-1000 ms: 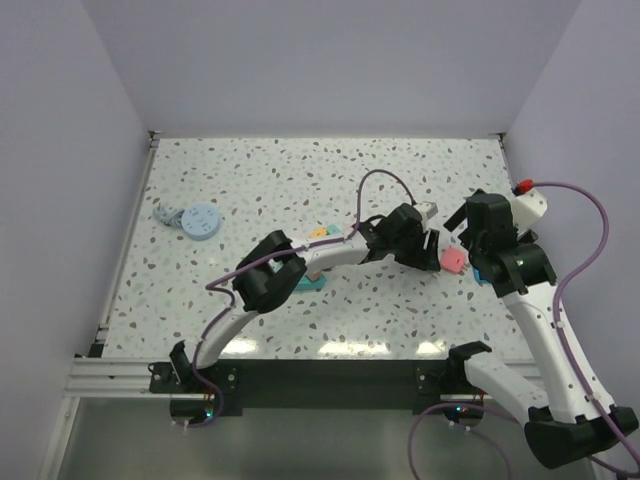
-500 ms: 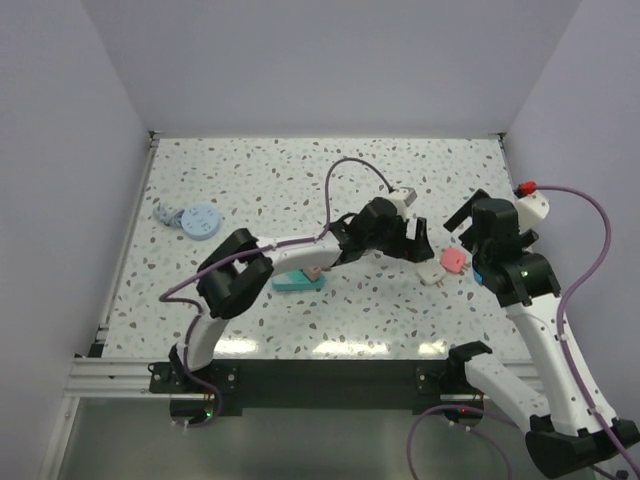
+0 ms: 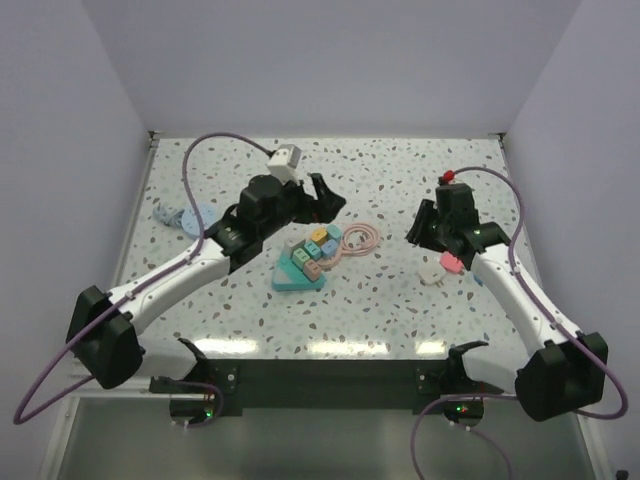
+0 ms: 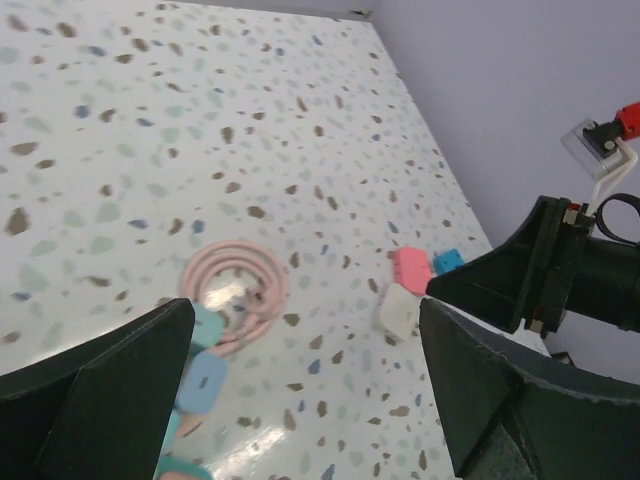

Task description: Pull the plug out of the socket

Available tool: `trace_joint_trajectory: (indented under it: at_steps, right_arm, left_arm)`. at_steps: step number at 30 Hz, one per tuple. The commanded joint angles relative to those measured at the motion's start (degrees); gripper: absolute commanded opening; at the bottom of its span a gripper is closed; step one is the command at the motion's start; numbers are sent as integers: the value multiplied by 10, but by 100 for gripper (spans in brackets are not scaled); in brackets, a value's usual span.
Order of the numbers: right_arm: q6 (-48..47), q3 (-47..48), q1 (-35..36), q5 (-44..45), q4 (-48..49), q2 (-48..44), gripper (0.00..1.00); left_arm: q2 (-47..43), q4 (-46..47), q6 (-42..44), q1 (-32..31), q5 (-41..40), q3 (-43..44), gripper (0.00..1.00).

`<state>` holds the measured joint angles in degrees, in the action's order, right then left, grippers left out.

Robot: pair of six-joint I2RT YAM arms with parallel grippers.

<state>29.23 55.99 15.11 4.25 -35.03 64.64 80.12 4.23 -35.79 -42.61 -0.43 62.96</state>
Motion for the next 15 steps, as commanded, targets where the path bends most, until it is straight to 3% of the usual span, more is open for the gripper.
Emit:
trace_joint_trajectory:
  at_steps: [1, 3, 7, 15]
  right_arm:
    - [-5, -18, 0, -49, 24, 39, 35]
    - [33, -25, 0, 8, -16, 58, 0]
    - [54, -67, -3, 91, -10, 70, 0]
    - [28, -70, -5, -21, 49, 176, 0]
  left_arm:
    - [-70, -33, 7, 43, -29, -63, 100]
    - [-97, -68, 9, 59, -47, -84, 100]
    - [-162, -110, 10, 67, -84, -105, 100]
    - [-218, -167, -9, 104, -146, -154, 100]
